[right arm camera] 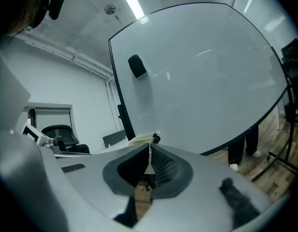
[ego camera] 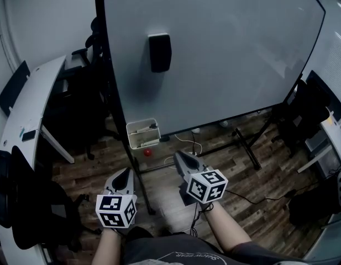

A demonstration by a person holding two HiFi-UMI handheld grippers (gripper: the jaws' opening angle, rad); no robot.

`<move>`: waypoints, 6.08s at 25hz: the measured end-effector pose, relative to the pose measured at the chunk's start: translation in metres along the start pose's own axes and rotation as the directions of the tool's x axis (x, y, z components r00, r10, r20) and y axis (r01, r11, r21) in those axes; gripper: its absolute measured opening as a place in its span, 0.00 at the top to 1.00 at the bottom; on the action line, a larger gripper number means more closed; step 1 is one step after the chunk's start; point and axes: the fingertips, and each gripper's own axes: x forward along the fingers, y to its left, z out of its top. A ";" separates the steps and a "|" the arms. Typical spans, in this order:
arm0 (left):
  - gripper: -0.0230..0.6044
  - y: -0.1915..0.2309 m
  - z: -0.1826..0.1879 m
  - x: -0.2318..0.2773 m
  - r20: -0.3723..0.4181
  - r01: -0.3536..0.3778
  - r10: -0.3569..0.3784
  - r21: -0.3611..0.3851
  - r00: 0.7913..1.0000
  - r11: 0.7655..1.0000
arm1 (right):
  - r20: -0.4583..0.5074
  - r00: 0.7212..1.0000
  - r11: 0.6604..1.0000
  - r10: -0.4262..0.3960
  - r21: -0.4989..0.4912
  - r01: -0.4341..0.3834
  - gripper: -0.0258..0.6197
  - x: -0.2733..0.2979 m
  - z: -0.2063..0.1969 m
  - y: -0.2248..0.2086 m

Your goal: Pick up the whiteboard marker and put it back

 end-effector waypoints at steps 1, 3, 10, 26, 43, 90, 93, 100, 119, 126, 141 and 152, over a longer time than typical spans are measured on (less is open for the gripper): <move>0.94 0.001 0.001 0.003 -0.001 -0.003 0.003 0.001 1.000 1.000 | -0.006 1.000 1.000 0.007 0.002 -0.007 0.92 0.004 -0.001 0.000; 0.94 0.004 0.003 0.009 -0.006 -0.004 0.004 0.004 1.000 1.000 | -0.015 1.000 1.000 0.018 0.013 -0.018 0.92 0.013 -0.003 -0.001; 0.94 0.023 0.007 0.031 -0.018 -0.013 0.013 0.001 1.000 1.000 | -0.009 1.000 0.999 0.007 0.050 -0.006 0.92 0.036 -0.003 -0.011; 0.94 0.054 0.007 0.067 -0.039 0.034 -0.034 -0.006 0.999 0.999 | -0.003 0.999 0.990 0.037 0.133 -0.037 0.75 0.084 -0.005 -0.009; 0.94 0.056 0.009 0.070 -0.042 0.059 -0.059 0.004 0.997 0.998 | 0.023 0.998 0.998 0.058 0.029 -0.058 0.83 0.088 0.006 0.000; 0.94 -0.017 0.000 -0.088 0.052 0.062 -0.062 0.015 0.997 0.998 | 0.123 0.983 0.990 0.139 -0.027 -0.136 0.83 -0.070 0.013 0.111; 0.94 -0.017 -0.011 -0.110 0.049 0.071 -0.071 0.005 0.996 0.997 | 0.119 0.985 0.992 0.126 -0.029 -0.123 0.83 -0.083 0.004 0.126; 0.94 -0.013 -0.026 -0.144 0.042 0.075 -0.075 0.003 0.996 0.997 | 0.114 0.987 0.993 0.114 -0.034 -0.111 0.83 -0.103 -0.010 0.154; 0.94 -0.004 0.001 -0.103 0.070 0.045 -0.047 0.018 0.996 0.999 | 0.131 0.980 0.988 0.151 -0.062 -0.144 0.83 -0.067 0.024 0.127; 0.94 0.008 0.018 -0.062 0.088 0.007 -0.008 0.012 0.996 1.000 | 0.154 0.973 0.985 0.172 -0.058 -0.165 0.83 -0.029 0.052 0.093; 0.94 0.016 0.030 0.027 0.052 -0.010 0.010 0.011 0.999 1.000 | 0.155 0.978 0.990 0.143 -0.024 -0.141 0.83 0.041 0.072 0.013; 0.94 0.028 0.018 0.040 0.012 -0.045 0.045 -0.013 0.999 0.999 | 0.064 0.983 0.985 0.174 -0.003 -0.174 0.83 0.080 0.039 0.006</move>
